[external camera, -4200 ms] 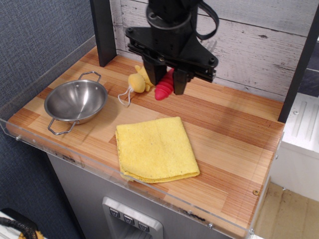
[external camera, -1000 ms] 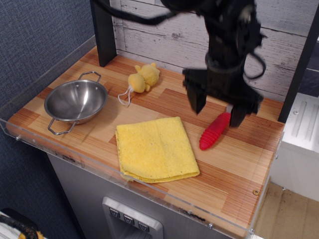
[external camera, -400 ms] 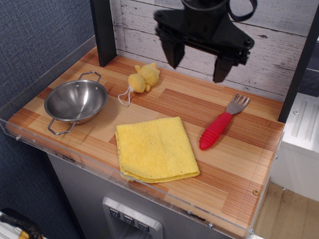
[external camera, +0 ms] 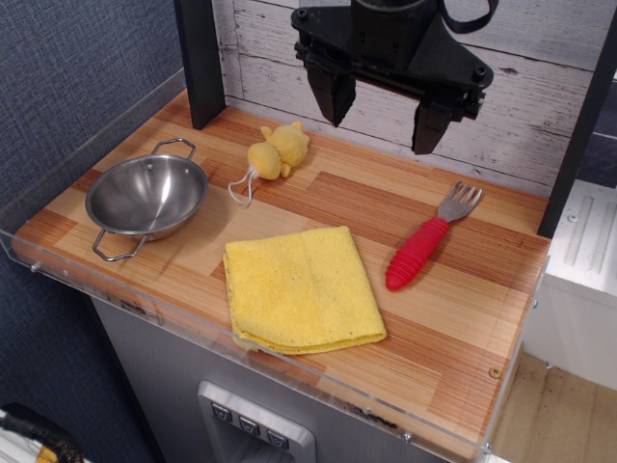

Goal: Move the fork to the top right above the cloth.

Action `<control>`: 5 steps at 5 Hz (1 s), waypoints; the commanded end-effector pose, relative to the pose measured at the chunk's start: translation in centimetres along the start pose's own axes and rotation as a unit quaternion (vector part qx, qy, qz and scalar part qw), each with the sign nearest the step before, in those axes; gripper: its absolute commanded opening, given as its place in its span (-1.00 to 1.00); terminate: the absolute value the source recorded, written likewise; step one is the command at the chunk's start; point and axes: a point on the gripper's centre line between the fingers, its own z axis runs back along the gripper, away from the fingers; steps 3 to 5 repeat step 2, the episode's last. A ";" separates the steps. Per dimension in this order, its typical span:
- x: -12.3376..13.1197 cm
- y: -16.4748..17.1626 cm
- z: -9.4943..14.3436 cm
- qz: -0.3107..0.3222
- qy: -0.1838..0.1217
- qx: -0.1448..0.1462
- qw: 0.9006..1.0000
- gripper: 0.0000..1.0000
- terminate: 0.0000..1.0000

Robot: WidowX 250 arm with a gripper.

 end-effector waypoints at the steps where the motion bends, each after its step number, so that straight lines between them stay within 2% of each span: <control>1: -0.3 0.0 0.9 0.001 -0.014 -0.002 1.000 1.00 -1.00; 2: -0.3 0.0 0.9 0.001 -0.014 -0.002 1.000 1.00 1.00; 5: -0.3 0.0 0.9 0.001 -0.014 -0.002 1.000 1.00 1.00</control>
